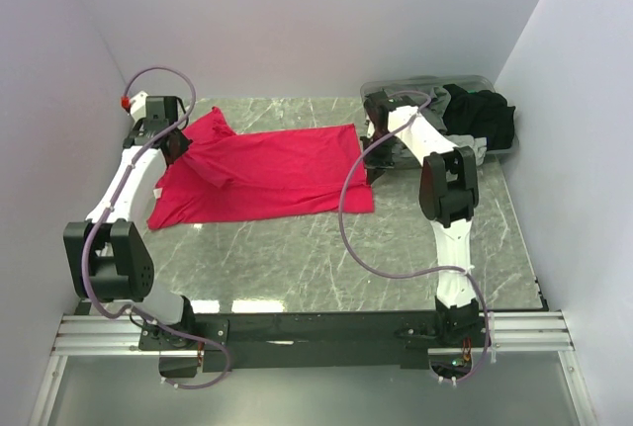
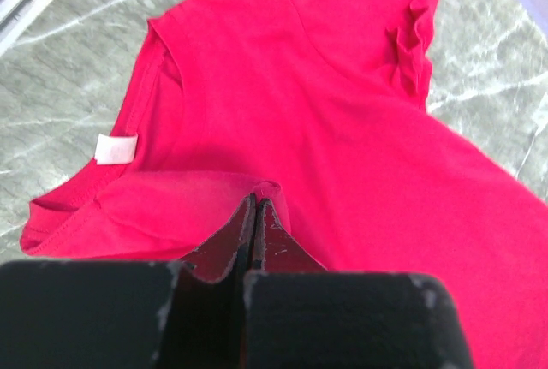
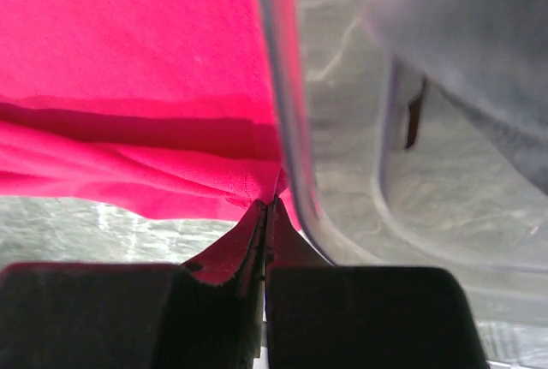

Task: Fold and stack the t-shirts
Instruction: Fold the tshirt

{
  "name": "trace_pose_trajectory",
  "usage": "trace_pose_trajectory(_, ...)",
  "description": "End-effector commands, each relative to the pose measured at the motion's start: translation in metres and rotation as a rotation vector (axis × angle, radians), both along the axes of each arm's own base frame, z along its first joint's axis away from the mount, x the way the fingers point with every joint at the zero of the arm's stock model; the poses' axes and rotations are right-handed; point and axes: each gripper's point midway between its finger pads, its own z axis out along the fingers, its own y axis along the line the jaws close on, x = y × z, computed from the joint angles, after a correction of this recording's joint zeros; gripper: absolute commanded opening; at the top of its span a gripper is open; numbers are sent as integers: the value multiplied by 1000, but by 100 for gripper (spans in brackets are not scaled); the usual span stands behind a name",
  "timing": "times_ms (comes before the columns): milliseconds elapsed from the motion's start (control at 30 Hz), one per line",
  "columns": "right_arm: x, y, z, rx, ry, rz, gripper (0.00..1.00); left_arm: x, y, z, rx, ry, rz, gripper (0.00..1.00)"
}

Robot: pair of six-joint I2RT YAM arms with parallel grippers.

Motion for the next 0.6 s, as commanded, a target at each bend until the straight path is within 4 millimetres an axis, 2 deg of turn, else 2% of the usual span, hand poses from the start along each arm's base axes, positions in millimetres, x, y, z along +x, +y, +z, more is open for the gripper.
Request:
trace_pose_trajectory(0, 16, -3, 3, -6, -27, 0, 0, 17, 9, 25, 19, -77, 66, 0)
trace_pose_trajectory(267, 24, 2, 3, 18, -37, -1, 0, 20, 12, 16, 16, -68, 103, 0)
trace_pose_trajectory(300, 25, 2, 3, 16, -42, -1, 1, 22, 10, 14, 10, -67, 90, 0)
trace_pose_trajectory(333, 27, 1, 4, 15, -45, -1, 8, 24, 9, 13, 3, -72, 84, 0)
trace_pose_trajectory(367, 27, 2, 5, 16, -50, 0, 14, 26, 8, 8, 0, -63, 76, 5)
trace_pose_trajectory(400, 29, 3, 7, 23, -58, 2, 21, 31, 6, 11, -6, -80, 68, 11)
trace_pose_trajectory(433, 30, 4, 9, 28, -66, 6, 33, 34, 4, 10, -15, -79, 58, 19)
trace_pose_trajectory(467, 32, 5, 12, 34, -76, 6, 38, 37, 3, 6, -19, -73, 56, 33)
trace_pose_trajectory(533, 36, 8, 23, 56, -106, 8, 45, 44, 1, 15, -28, -88, 53, 44)
trace_pose_trajectory(567, 37, 9, 26, 62, -116, 10, 46, 46, 2, 14, -27, -84, 54, 53)
